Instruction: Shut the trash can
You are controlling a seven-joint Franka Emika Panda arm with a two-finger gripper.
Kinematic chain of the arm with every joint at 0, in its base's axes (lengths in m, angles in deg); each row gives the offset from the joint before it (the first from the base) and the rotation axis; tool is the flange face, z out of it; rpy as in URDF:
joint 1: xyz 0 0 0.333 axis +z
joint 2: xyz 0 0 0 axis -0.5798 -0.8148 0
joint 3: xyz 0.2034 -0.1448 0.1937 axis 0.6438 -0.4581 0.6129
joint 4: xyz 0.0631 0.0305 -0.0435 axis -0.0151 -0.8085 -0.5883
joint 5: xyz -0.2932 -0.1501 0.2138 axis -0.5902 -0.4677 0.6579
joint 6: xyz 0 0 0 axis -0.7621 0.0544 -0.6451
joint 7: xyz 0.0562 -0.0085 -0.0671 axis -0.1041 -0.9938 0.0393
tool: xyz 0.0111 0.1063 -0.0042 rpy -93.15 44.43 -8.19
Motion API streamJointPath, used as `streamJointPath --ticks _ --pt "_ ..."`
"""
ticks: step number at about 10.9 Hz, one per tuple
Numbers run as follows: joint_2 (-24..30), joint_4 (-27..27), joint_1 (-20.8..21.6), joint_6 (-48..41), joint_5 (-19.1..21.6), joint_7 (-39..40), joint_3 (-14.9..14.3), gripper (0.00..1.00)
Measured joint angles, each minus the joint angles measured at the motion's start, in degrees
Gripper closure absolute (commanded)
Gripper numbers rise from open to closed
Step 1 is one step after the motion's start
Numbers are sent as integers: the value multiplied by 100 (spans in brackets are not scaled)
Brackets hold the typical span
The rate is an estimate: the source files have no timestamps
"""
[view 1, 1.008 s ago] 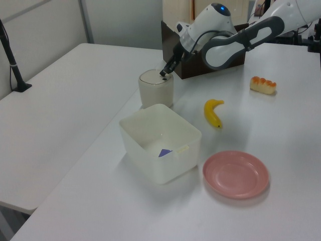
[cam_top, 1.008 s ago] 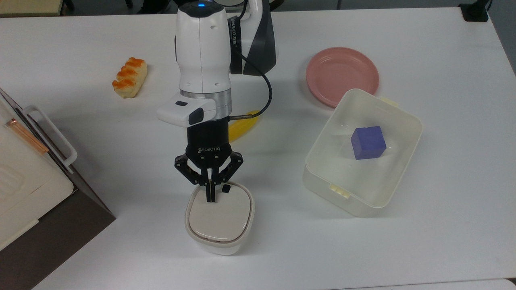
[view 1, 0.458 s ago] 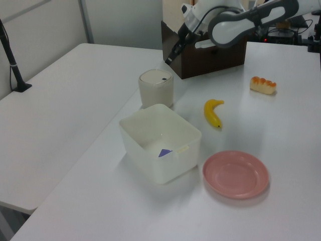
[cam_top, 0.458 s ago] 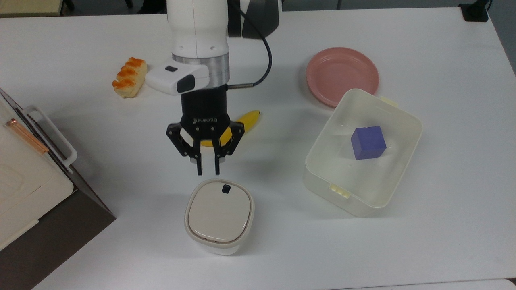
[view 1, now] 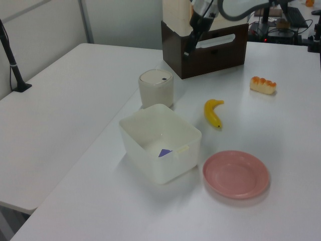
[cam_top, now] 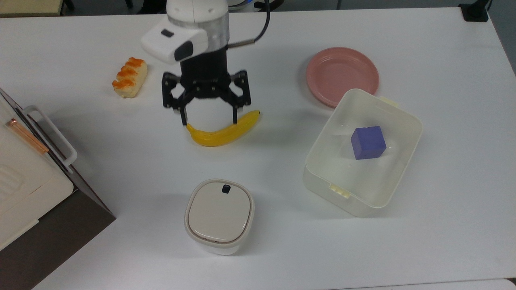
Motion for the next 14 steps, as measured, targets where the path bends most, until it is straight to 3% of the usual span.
streamJointPath --ticks 4,8,14 --pt "655 61 -11 -1714 1 -267 72 0" --pt "1097 509 -415 -3261 2 -274 294 0" --pt "1237 644 -554 -3465 2 -274 327 0"
